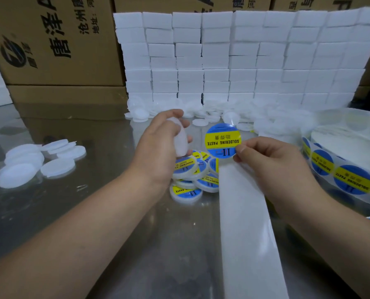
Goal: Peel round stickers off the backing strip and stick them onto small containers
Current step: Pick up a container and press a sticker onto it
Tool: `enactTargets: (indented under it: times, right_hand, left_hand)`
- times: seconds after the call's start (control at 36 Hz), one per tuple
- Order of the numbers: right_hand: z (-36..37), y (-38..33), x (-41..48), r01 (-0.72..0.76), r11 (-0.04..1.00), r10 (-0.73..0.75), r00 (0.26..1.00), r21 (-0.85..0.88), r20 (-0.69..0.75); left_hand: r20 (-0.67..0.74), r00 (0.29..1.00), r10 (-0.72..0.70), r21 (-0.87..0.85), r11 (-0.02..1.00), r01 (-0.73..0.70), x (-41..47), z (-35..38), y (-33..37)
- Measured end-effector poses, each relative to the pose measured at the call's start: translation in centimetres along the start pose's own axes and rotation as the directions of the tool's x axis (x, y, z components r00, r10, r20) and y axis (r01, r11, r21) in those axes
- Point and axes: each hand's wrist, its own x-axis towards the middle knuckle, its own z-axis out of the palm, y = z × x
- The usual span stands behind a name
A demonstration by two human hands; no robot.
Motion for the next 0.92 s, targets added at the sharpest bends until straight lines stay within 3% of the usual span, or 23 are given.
enactTargets:
  times: [0.06, 0.19, 0.53, 0.92]
  right_hand:
    - [0.1, 0.1, -0.1, -0.006, 1.000, 0.006, 0.998, 0.010, 0.058]
    - [0.2, 0.2, -0.2, 0.026, 0.998, -0.034, 0.985, 0.049, 0.168]
    - [0.2, 0.1, -0.6, 0.108, 0.989, -0.127, 0.972, 0.101, 0.198]
    - [0.2, 0.1, -0.5, 0.140, 0.989, -0.146, 0.968, 0.046, 0.206]
  left_hand:
    - [0.062, 0.996, -0.058, -0.148, 0.987, 0.066, 0.0, 0.0, 0.0]
    - [0.172, 0.975, -0.140, -0.273, 0.944, 0.183, 0.2, 0.1, -0.3]
    - [0.426, 0.894, -0.141, -0.327, 0.897, 0.297, -0.3, 0.3, -0.5]
    - [0.436, 0.897, -0.072, -0.314, 0.922, 0.227, -0.6, 0.7, -1.4]
